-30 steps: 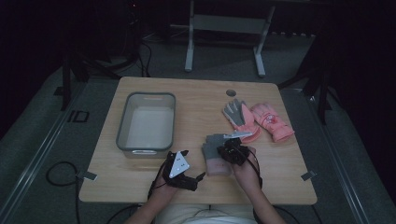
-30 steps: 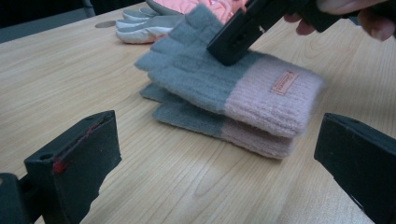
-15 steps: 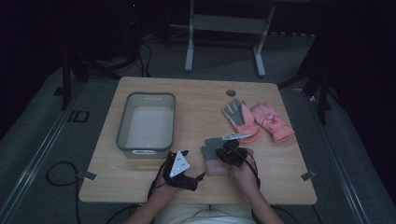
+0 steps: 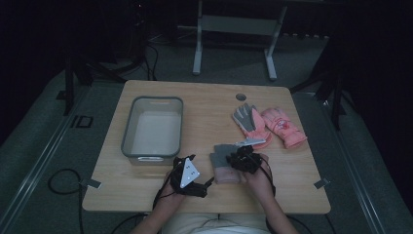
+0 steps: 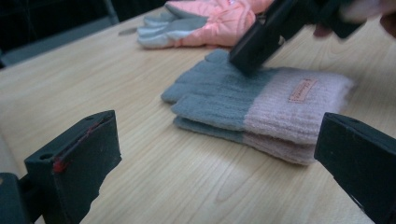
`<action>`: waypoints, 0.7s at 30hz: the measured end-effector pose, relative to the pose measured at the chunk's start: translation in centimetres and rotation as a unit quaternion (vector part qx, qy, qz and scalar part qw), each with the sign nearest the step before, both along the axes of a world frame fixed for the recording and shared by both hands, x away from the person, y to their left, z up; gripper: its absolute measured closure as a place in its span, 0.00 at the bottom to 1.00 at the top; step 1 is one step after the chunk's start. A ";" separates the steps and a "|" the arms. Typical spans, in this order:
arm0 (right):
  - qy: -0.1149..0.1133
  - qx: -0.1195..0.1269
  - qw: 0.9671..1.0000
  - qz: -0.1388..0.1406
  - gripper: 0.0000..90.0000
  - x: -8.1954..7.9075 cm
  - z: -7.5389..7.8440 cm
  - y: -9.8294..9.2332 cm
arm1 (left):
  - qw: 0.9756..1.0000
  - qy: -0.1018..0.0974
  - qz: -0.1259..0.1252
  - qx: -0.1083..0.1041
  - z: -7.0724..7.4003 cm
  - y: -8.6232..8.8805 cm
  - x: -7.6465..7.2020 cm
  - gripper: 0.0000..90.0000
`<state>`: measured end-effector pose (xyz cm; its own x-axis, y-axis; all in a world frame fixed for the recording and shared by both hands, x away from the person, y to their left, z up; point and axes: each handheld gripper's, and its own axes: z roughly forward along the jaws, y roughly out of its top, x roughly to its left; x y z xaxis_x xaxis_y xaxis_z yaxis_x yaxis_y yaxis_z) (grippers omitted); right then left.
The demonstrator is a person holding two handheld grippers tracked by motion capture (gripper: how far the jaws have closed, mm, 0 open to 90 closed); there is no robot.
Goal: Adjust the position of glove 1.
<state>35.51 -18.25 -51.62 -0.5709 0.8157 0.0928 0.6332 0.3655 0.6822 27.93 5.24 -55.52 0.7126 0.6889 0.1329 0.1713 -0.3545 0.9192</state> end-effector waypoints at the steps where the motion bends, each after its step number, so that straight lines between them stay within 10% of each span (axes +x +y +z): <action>1: -0.005 0.002 1.000 0.003 0.78 0.3 0.5 -0.5 | 1.000 0.003 -0.001 -0.007 0.3 -0.1 -0.1 0.00; 8: -0.023 0.001 0.999 0.022 0.68 2.9 2.6 -3.4 | 0.994 0.045 -0.097 -0.018 1.7 -1.8 0.3 0.06; 14: 0.002 0.005 1.000 0.018 0.67 4.8 1.6 -4.1 | 0.987 0.021 -0.151 0.050 1.6 -4.1 1.3 0.06; 21: 0.034 0.013 0.999 0.014 0.60 6.3 -0.2 -3.3 | 0.964 0.014 -0.208 0.165 0.3 -6.2 2.2 0.29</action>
<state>41.81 -21.54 -51.82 -0.5852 0.7963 0.1531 0.6677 0.3660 0.6483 30.12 -0.97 -55.22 0.9251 0.2658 0.2713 -0.0253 -0.6697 0.7422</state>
